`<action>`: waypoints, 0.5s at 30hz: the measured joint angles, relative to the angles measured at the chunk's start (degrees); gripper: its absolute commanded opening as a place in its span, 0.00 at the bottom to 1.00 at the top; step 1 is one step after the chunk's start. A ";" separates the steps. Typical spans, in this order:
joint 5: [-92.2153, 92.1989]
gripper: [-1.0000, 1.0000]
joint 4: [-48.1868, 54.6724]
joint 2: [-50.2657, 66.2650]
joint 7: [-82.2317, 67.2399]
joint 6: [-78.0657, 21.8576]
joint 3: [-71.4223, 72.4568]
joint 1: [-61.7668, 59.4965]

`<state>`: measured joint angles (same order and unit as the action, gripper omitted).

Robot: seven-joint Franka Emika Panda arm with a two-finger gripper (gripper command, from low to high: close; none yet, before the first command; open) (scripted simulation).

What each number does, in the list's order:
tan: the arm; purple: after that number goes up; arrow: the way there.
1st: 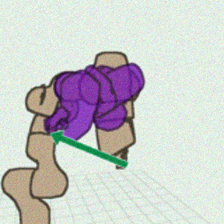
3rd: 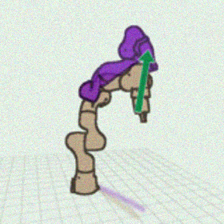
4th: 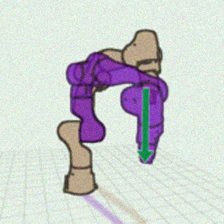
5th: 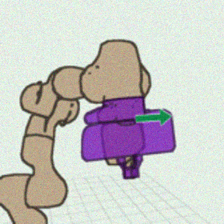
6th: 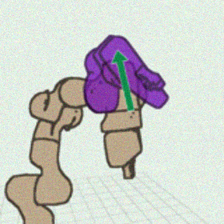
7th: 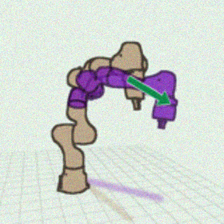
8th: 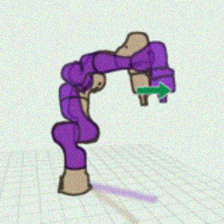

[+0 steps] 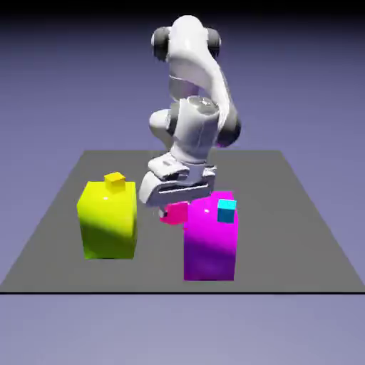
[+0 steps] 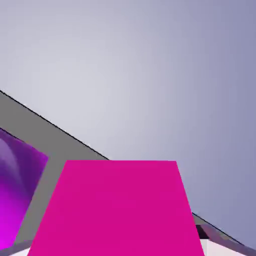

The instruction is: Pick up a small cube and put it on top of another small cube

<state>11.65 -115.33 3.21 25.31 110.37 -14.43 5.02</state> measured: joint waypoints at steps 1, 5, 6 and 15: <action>-0.88 0.00 -1.04 -1.96 2.29 -2.49 -1.29 -1.88; -4.41 0.00 -5.23 -9.83 11.43 -12.45 -6.43 -8.84; -5.29 0.00 -6.27 -11.81 13.72 -14.93 -7.71 -10.24; -6.11 1.00 -19.28 -14.96 20.04 -11.85 -10.24 -13.68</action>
<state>5.53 -134.61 -11.74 45.35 98.51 -24.67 -8.66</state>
